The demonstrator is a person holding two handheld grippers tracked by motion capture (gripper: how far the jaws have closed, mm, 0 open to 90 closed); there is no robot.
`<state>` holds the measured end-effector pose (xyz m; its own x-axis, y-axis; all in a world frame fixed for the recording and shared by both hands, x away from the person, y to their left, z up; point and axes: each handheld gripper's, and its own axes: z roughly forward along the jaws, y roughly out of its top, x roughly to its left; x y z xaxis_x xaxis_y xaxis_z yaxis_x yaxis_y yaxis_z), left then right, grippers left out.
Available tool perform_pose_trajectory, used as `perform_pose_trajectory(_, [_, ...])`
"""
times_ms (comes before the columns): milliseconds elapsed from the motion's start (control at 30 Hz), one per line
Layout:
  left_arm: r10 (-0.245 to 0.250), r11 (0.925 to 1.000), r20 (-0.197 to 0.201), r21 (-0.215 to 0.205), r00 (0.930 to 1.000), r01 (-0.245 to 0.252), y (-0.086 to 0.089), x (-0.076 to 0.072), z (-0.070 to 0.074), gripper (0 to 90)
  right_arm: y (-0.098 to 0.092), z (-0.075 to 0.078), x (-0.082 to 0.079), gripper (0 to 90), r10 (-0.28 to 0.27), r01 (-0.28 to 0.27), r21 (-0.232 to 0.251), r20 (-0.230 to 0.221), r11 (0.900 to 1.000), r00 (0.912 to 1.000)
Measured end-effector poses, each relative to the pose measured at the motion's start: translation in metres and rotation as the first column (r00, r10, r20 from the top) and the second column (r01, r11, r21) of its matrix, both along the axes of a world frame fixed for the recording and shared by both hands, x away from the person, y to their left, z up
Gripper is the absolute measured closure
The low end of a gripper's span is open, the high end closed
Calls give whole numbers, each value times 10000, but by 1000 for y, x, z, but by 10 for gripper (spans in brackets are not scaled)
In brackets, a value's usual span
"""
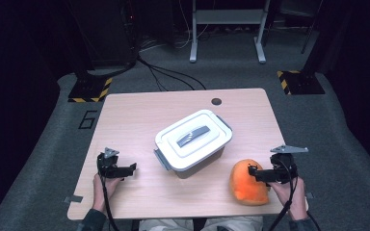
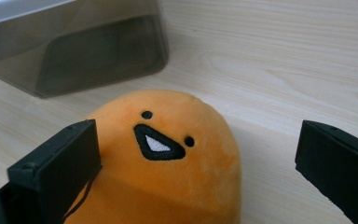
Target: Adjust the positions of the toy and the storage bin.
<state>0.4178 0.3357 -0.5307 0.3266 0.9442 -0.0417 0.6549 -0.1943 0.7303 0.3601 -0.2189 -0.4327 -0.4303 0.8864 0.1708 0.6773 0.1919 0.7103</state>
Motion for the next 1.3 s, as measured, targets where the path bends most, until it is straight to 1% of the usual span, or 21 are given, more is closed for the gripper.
perform_pose_trajectory(33, [-32,9999,-24,149,10000,33,-1,0,0,0,3,0,-1,0,-12,12,21,-109,10000,9999])
perform_pose_trajectory(100, [-18,9993,-34,368,10000,20,-4,0,-1,0,5,0,-1,0,99,-99,13,-156,10000,9998])
perform_pose_trajectory(167, [-28,9993,-49,377,10000,29,-4,0,0,0,7,-2,-1,0,88,-87,44,-298,10000,9995])
perform_pose_trajectory(200, [-19,9993,-46,375,10000,21,-4,0,-1,0,8,-3,-1,0,164,-158,120,-455,9998,9988])
perform_pose_trajectory(267, [-23,9993,-50,381,10000,25,-4,0,-1,0,11,-8,0,0,310,-307,47,-794,9995,9964])
perform_pose_trajectory(300, [-27,9993,-52,384,10000,29,-4,0,-1,0,12,-11,1,9,423,-422,21,-844,9991,9955])
perform_pose_trajectory(433, [13,9992,-25,405,10000,-12,-4,0,-1,0,21,-27,3,107,662,-681,-61,-1608,9977,9848])
perform_pose_trajectory(500, [88,9991,4,408,10000,-88,-5,-1,-1,0,24,-32,4,182,490,-557,-421,-1468,9976,9880])
perform_pose_trajectory(567, [61,9991,-19,421,10000,-60,-5,-1,-1,0,24,-36,4,258,349,-424,-517,-1387,9978,9897])
perform_pose_trajectory(600, [82,9991,-16,416,10000,-81,-5,-1,-1,0,22,-38,4,303,253,-327,-515,-1384,9981,9900])
perform_pose_trajectory(667, [82,9991,-15,411,10000,-81,-5,-1,-1,0,19,-42,4,377,181,-230,-327,-1419,9992,9897])
perform_pose_trajectory(700, [63,9991,-16,417,10000,-63,-5,-1,-1,0,16,-43,4,417,217,-268,-365,-1317,9990,9911])
perform_pose_trajectory(733, [85,9991,-13,411,10000,-84,-5,-1,-1,0,14,-44,4,455,217,-255,-279,-1306,9993,9912])
perform_pose_trajectory(800, [85,9991,-15,411,10000,-84,-5,-1,-1,0,12,-46,3,517,168,-195,-265,-1008,9995,9948])
perform_pose_trajectory(867, [75,9991,-17,419,10000,-74,-5,-1,-1,0,11,-46,1,565,212,-221,-108,-775,9997,9968])
perform_pose_trajectory(900, [67,9991,-19,413,10000,-66,-5,-1,-1,0,11,-45,-1,585,156,-158,-32,-755,9999,9970])
perform_pose_trajectory(967, [71,9991,-25,416,10000,-70,-5,-1,-1,0,8,-42,-3,612,230,-222,163,-527,9996,9983])
perform_pose_trajectory(1033, [87,9991,-23,410,10000,-86,-5,-1,-1,0,5,-38,-4,622,315,-299,393,-394,9988,9987])
perform_pose_trajectory(1133, [88,9991,-25,409,10000,-86,-5,-1,-1,0,4,-32,-4,626,447,-432,522,-291,9977,9986])
perform_pose_trajectory(1233, [71,9991,-26,412,10000,-69,-5,-1,-1,0,-1,-26,0,628,309,-307,449,-44,9985,9995])
perform_pose_trajectory(1300, [87,9991,-22,406,10000,-86,-5,-1,-1,0,-6,-21,5,629,82,-84,293,85,9995,9999])
